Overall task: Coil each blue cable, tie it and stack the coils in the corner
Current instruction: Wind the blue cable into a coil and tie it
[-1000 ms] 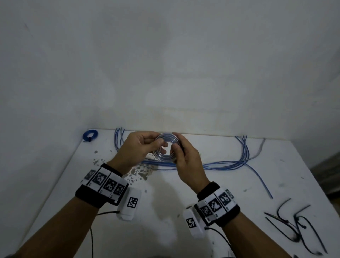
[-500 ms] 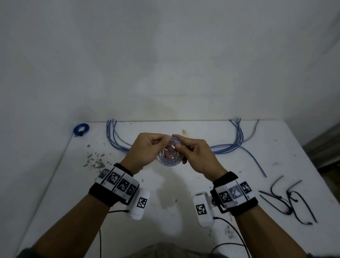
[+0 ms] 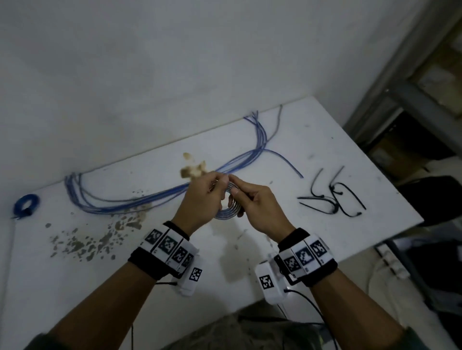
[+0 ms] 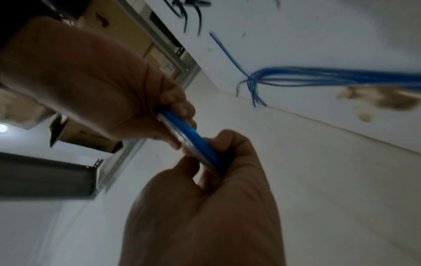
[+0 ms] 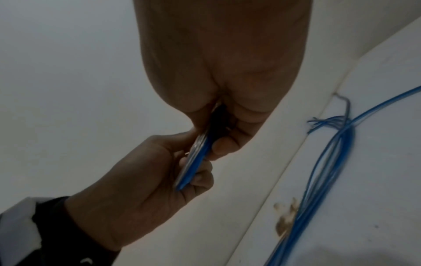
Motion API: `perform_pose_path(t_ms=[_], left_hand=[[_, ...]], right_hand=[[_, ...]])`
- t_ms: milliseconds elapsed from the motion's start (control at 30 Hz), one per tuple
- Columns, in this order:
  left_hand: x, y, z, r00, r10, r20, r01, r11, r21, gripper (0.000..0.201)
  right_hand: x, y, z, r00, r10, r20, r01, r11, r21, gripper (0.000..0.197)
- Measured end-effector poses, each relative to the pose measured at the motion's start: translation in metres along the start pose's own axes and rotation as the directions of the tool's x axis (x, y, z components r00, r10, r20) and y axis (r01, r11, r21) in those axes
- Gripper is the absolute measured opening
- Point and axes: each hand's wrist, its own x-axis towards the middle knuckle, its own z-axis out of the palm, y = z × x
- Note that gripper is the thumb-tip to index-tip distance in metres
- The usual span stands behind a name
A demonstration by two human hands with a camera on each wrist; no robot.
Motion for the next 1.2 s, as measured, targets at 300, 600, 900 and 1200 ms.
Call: perform_pose_path(t_ms=[300, 600, 900, 1200], left_hand=[[0.016, -0.003, 0.103, 0.997, 0.056, 0.055, -0.054, 0.998, -0.036, 0.019], [0.025, -0.027, 0.144, 0.997, -0.064, 0.052, 0.063, 0.998, 0.015, 0.014], [0.026, -0.034, 0.132, 0.988, -0.141, -0.062, 0.138, 0.989, -0.053, 0.011], [0.03, -0.039, 0.092, 0.964, -0.178, -0.199, 0.153, 0.979, -0.132, 0.015]], right_hand=[[-0.028, 0.051, -0.056, 0.949, 0.132, -0.287, -0.107, 0.989, 0.104, 0.043], [-0.034, 0.137, -0.148, 0.914, 0.076, -0.397, -0.327, 0.716, -0.616, 0.035], [-0.023, 0.171, -0.197, 0.953, 0.262, -0.153, -0.202, 0.17, -0.965, 0.023], [-0.028, 0.085, -0.133, 0.944, -0.33, -0.004, 0.2, 0.584, -0.787, 0.017]])
